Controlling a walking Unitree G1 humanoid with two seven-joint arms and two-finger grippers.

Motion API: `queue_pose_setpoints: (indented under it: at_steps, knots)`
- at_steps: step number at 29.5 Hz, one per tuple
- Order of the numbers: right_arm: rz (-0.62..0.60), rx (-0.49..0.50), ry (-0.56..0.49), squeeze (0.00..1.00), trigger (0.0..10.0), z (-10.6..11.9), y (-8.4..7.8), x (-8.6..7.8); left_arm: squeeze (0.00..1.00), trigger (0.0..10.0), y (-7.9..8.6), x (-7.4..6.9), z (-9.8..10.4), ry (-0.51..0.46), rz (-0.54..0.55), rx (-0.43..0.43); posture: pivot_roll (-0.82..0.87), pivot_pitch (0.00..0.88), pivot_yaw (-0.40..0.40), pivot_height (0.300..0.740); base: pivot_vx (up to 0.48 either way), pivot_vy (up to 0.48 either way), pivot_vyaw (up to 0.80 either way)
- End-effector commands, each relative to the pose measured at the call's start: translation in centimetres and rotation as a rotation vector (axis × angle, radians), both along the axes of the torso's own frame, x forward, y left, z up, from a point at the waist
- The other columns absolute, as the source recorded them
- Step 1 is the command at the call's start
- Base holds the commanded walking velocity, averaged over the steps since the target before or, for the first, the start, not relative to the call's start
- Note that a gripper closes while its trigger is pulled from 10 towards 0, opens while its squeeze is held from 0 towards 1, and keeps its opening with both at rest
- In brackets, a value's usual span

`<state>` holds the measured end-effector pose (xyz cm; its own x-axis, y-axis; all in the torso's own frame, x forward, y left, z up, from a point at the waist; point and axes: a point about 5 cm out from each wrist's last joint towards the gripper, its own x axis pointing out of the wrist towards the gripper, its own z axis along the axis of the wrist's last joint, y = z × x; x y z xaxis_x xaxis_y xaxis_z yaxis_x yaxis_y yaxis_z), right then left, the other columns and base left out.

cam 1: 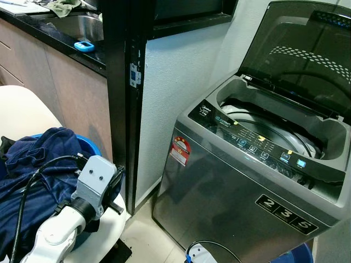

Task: Clothes washing

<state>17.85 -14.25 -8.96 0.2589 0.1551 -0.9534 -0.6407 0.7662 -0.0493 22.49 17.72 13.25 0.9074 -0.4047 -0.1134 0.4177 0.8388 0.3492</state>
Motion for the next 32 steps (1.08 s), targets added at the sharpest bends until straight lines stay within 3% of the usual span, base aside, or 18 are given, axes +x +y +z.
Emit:
queue_pose_setpoints:
  at_steps: [1, 2, 4, 5, 6, 7, 12, 13, 14, 17, 24, 25, 27, 28, 29, 32]
  knots:
    - [-0.013, -0.009, 0.004, 0.0, 10.0, 0.0, -0.6, 0.0, 0.0, 10.0, 0.2, -0.3, -1.2, 0.059, -0.004, 0.057, 0.32, 0.0, -0.158, 0.74, 0.0, 0.0, 0.0]
    - [-0.014, -0.011, 0.004, 0.0, 10.0, 0.1, -0.8, 0.1, 0.0, 10.0, 0.9, -0.5, -1.9, 0.092, 0.024, 0.116, 0.32, 0.0, -0.16, 0.74, 0.0, 0.0, 0.0]
    - [-0.014, -0.011, 0.004, 0.0, 10.0, 0.1, -0.8, 0.1, 0.0, 10.0, 0.9, -0.5, -1.9, 0.092, 0.024, 0.116, 0.32, 0.0, -0.16, 0.74, 0.0, 0.0, 0.0]
    - [-0.014, -0.009, 0.003, 0.0, 10.0, 0.1, -0.6, 0.1, 1.0, 10.0, 2.0, -0.6, -2.4, 0.113, 0.075, 0.183, 0.32, 0.0, -0.16, 0.74, 0.0, 0.0, 0.0]
    - [-0.014, -0.009, 0.003, 0.0, 10.0, 0.1, -0.6, 0.1, 1.0, 10.0, 2.0, -0.6, -2.4, 0.113, 0.075, 0.183, 0.32, 0.0, -0.16, 0.74, 0.0, 0.0, 0.0]
    - [-0.016, -0.005, 0.003, 0.0, 10.0, 0.1, -0.3, 0.1, 1.0, 10.0, 3.3, -0.5, -2.4, 0.109, 0.143, 0.25, 0.31, 0.0, -0.161, 0.74, 0.0, 0.0, 0.0]
    - [-0.016, -0.002, 0.003, 0.0, 10.0, 0.0, -0.1, 0.0, 1.0, 10.0, 4.6, -0.1, -0.7, 0.035, 0.228, 0.287, 0.32, 0.0, -0.162, 0.74, 0.0, 0.0, 0.0]
    - [-0.017, -0.002, 0.004, 0.0, 10.0, 0.0, -0.1, 0.0, 1.0, 10.0, 4.4, -0.1, 0.8, -0.027, 0.222, 0.235, 0.32, 0.0, -0.162, 0.74, 0.0, 0.0, 0.0]
    - [-0.017, -0.002, 0.004, 0.0, 10.0, 0.0, -0.1, 0.0, 1.0, 10.0, 4.4, -0.1, 0.8, -0.027, 0.222, 0.235, 0.32, 0.0, -0.162, 0.74, 0.0, 0.0, 0.0]
    - [-0.017, -0.009, 0.007, 0.0, 10.0, -0.1, -0.6, -0.2, 1.0, 10.0, 2.1, -1.0, 4.8, -0.16, 0.079, 0.052, 0.32, 0.0, -0.162, 0.74, 0.0, 0.0, 0.0]
    - [-0.02, -0.017, 0.007, 0.0, 10.0, 0.0, -1.3, -0.1, 1.0, 10.0, 0.7, -2.2, 6.3, -0.183, -0.017, -0.002, 0.32, 0.0, -0.165, 0.74, 0.0, 0.0, 0.0]
    - [-0.021, -0.019, 0.006, 0.0, 10.0, 0.0, -1.5, -0.1, 0.91, 10.0, 0.4, -2.8, 6.3, -0.16, -0.037, 0.0, 0.32, 0.0, -0.165, 0.74, 0.0, 0.0, 0.0]
    - [-0.021, -0.019, 0.006, 0.0, 10.0, 0.0, -1.5, -0.1, 0.91, 10.0, 0.4, -2.8, 6.3, -0.16, -0.037, 0.0, 0.32, 0.0, -0.165, 0.74, 0.0, 0.0, 0.0]
    - [-0.023, -0.02, 0.006, 0.0, 10.0, 0.1, -1.7, 0.0, 0.7, 10.0, 0.3, -3.5, 6.1, -0.135, -0.05, 0.003, 0.32, 0.0, -0.16, 0.74, 0.0, 0.0, 0.0]
    - [-0.024, -0.021, 0.006, 0.0, 10.0, 0.1, -1.8, 0.0, 0.0, 10.0, 0.5, -4.4, 5.7, -0.099, -0.042, 0.002, 0.32, 0.0, -0.16, 0.74, 0.0, 0.0, 0.0]
    - [-0.026, -0.021, 0.006, 0.0, 10.0, 0.1, -1.8, 0.0, 0.0, 10.0, 1.0, -5.2, 5.3, -0.075, -0.012, -0.002, 0.32, 0.0, -0.16, 0.74, 0.0, 0.0, 0.0]
